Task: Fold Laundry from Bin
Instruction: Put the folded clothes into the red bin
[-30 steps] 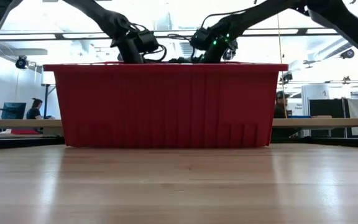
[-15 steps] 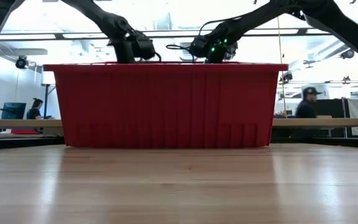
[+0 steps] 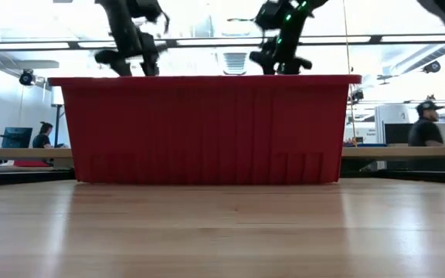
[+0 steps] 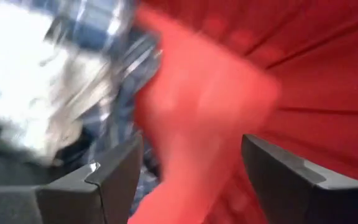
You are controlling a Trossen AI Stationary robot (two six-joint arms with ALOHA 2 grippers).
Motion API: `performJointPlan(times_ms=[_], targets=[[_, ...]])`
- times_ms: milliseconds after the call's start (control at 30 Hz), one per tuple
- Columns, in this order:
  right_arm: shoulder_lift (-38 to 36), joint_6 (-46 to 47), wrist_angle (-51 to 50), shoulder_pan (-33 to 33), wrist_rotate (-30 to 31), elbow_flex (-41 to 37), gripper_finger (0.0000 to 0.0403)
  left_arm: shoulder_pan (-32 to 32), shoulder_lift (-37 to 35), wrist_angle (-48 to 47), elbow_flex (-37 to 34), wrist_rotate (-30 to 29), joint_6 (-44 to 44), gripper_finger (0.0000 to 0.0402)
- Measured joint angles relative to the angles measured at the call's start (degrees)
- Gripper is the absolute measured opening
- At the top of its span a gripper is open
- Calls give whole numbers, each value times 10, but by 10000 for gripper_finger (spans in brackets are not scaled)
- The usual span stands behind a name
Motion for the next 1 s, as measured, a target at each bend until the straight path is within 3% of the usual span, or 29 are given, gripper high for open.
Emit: performJointPlan(times_ms=[133, 333, 467, 567, 667, 767, 900, 1000], targets=[[-49, 6, 14, 33, 4, -9, 255, -63, -118, 79, -78, -18, -10, 261], [-118, -52, 88, 135, -46, -58, 218, -148, -296, 185, -216, -36, -32, 249], [-141, -126, 174, 217, -49, -134, 162, -210, -392, 255, -301, -33, -44, 241], [-140, -136, 232, 240, -39, -189, 93, -262, -444, 285, -353, -34, -55, 234], [-127, -135, 290, 231, 0, -230, 25, -306, -471, 303, -390, -34, -59, 232], [-97, -143, 340, 209, 44, -258, 17, -334, -476, 304, -415, -39, -72, 231], [-44, -188, 406, 166, 23, -258, 10, -349, -457, 306, -441, -39, -86, 231], [-6, -207, 444, 134, 42, -239, 9, -349, -436, 303, -460, -40, -91, 231]])
